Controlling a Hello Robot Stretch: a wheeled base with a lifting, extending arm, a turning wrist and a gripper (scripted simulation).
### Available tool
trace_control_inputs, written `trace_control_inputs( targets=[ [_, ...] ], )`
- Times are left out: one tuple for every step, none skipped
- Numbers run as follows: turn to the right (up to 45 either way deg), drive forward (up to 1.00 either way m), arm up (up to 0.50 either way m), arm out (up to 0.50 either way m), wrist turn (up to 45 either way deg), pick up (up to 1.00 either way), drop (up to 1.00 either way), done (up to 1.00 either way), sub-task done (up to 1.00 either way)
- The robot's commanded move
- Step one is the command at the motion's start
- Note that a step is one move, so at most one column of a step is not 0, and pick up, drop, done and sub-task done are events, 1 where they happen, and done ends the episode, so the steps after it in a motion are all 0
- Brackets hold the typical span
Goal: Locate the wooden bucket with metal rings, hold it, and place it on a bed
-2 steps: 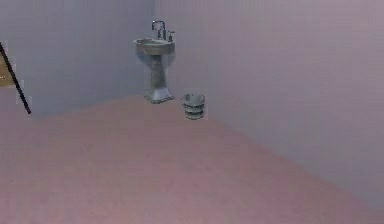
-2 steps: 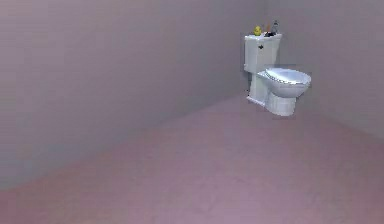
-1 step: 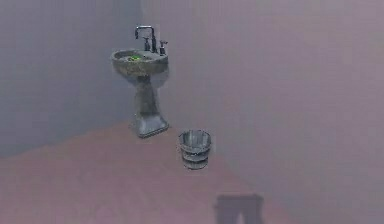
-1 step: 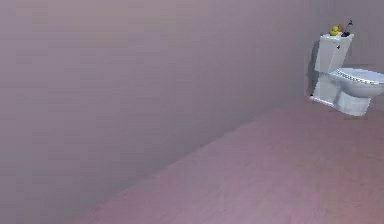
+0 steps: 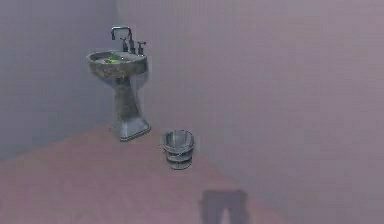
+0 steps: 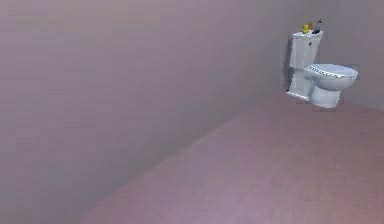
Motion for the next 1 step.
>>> trace_control_inputs(
  targets=[
    [0.0,0.60,0.00,0.00,0.0,0.00,0.00,0.00,0.00]
  ],
)
